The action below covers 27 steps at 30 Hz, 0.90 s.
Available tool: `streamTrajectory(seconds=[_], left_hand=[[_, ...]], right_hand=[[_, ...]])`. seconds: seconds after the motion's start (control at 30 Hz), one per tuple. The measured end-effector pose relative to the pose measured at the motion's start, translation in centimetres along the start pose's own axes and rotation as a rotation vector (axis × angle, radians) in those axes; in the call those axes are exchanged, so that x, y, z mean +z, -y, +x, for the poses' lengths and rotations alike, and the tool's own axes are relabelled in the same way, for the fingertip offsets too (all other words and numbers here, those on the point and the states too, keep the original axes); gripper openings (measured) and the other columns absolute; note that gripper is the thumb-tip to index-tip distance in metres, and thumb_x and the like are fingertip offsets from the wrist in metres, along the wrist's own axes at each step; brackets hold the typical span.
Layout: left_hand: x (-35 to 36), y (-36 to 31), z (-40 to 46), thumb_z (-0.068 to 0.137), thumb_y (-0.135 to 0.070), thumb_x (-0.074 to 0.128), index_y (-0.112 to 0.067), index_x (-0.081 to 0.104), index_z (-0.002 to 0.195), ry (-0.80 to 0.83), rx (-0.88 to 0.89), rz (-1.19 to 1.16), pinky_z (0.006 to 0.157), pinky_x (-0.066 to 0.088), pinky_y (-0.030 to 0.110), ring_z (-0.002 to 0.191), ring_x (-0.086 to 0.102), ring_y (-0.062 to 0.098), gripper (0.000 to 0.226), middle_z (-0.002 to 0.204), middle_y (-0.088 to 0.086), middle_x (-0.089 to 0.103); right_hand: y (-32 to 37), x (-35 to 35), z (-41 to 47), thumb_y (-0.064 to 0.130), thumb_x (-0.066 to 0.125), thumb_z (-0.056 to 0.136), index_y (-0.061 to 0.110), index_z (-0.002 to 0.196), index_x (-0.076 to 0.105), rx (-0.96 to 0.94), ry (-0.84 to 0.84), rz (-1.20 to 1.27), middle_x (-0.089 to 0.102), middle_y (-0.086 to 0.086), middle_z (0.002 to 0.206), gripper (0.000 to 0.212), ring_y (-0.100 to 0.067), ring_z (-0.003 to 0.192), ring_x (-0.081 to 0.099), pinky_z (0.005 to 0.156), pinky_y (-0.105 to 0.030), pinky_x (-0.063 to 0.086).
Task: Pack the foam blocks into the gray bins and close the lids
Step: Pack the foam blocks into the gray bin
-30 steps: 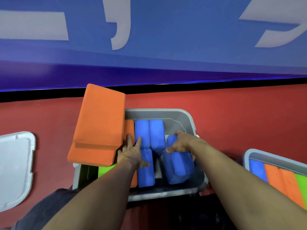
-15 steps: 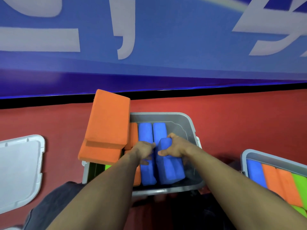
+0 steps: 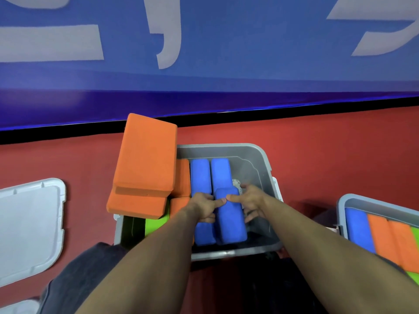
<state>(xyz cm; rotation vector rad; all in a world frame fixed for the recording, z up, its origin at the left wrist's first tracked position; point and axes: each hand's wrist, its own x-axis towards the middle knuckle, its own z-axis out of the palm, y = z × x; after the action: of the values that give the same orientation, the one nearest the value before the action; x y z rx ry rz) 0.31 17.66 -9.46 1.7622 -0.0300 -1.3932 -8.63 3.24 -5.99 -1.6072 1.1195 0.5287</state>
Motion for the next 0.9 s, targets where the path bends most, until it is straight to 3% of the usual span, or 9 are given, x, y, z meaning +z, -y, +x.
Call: streamTrajectory(seconds=[0.07,0.13,0.2,0.27,0.4,0.5,0.6,0.73,0.9], left_hand=[[-0.1,0.5,1.1,0.091,-0.028,0.076,-0.015,0.050,0.089,-0.010,-0.009,0.014,0.055,0.049,0.028,0.066,0.042,0.023,0.029,0.078,0.012,0.044],[-0.2,0.8,1.8,0.091,-0.023,0.076,-0.013,0.053,0.081,-0.028,-0.032,0.025,0.052,0.052,0.025,0.058,0.047,0.024,0.027,0.069,0.012,0.047],[-0.2,1.4,2.7,0.090,-0.023,0.076,-0.004,0.068,0.097,-0.075,-0.024,0.050,0.072,0.063,0.035,0.076,0.068,0.031,0.022,0.087,0.017,0.069],[-0.3,2.0,3.7,0.089,-0.025,0.076,0.000,0.071,0.106,-0.148,-0.024,0.091,0.083,0.063,0.045,0.088,0.073,0.031,0.030,0.101,0.019,0.075],[-0.7,2.7,5.1,0.083,-0.031,0.081,0.000,0.071,0.098,-0.273,-0.042,0.141,0.078,0.063,0.047,0.085,0.075,0.033,0.036,0.093,0.019,0.076],[-0.8,2.8,6.4,0.086,-0.022,0.080,-0.008,0.062,0.081,-0.272,-0.061,0.093,0.057,0.059,0.032,0.057,0.068,0.023,0.023,0.073,0.013,0.071],[-1.1,2.8,7.6,0.085,-0.011,0.081,-0.013,0.044,0.073,-0.213,-0.093,0.014,0.041,0.040,0.023,0.035,0.051,0.016,0.038,0.056,0.013,0.059],[-1.2,2.7,8.1,0.083,-0.008,0.082,-0.009,0.047,0.075,-0.208,-0.110,0.013,0.042,0.041,0.023,0.037,0.051,0.018,0.036,0.056,0.015,0.060],[-1.0,2.7,8.3,0.084,-0.012,0.082,-0.007,0.052,0.072,-0.236,-0.126,0.048,0.040,0.041,0.022,0.041,0.054,0.019,0.033,0.058,0.014,0.061]], right_hand=[[-0.7,0.3,1.2,0.031,0.076,0.091,0.025,0.159,0.020,0.004,-0.002,0.020,0.066,-0.006,0.106,0.089,-0.017,0.066,0.064,0.046,-0.035,0.058],[-1.2,0.6,2.4,0.030,0.076,0.091,0.029,0.162,0.007,0.016,0.031,0.024,0.065,-0.006,0.113,0.099,-0.019,0.073,0.066,0.048,-0.035,0.059],[-1.5,0.9,3.7,0.031,0.076,0.091,0.031,0.162,0.002,0.029,0.056,0.027,0.061,-0.010,0.133,0.103,-0.026,0.091,0.069,0.060,-0.043,0.063],[-1.9,1.3,4.9,0.030,0.075,0.092,0.032,0.162,0.006,0.039,0.061,0.030,0.056,-0.010,0.143,0.098,-0.031,0.107,0.067,0.073,-0.051,0.063],[-3.2,1.9,7.0,0.027,0.071,0.095,0.045,0.152,0.029,0.004,0.082,0.034,0.067,0.002,0.116,0.073,-0.024,0.096,0.069,0.080,-0.055,0.061],[-3.9,1.8,8.2,0.028,0.074,0.093,0.055,0.150,0.030,-0.012,0.079,0.012,0.071,0.000,0.110,0.077,-0.022,0.094,0.072,0.069,-0.049,0.063],[-4.2,1.6,9.0,0.027,0.076,0.091,0.054,0.151,0.031,-0.014,0.068,0.026,0.072,-0.006,0.112,0.079,-0.026,0.096,0.072,0.062,-0.048,0.063],[-4.8,1.5,9.5,0.025,0.074,0.093,0.051,0.152,0.035,-0.052,0.067,0.034,0.073,0.004,0.098,0.075,-0.015,0.084,0.072,0.060,-0.039,0.063],[-4.6,2.3,9.5,0.032,0.074,0.092,0.057,0.151,0.030,-0.065,0.029,-0.013,0.071,0.007,0.109,0.077,-0.018,0.093,0.072,0.061,-0.047,0.063]])
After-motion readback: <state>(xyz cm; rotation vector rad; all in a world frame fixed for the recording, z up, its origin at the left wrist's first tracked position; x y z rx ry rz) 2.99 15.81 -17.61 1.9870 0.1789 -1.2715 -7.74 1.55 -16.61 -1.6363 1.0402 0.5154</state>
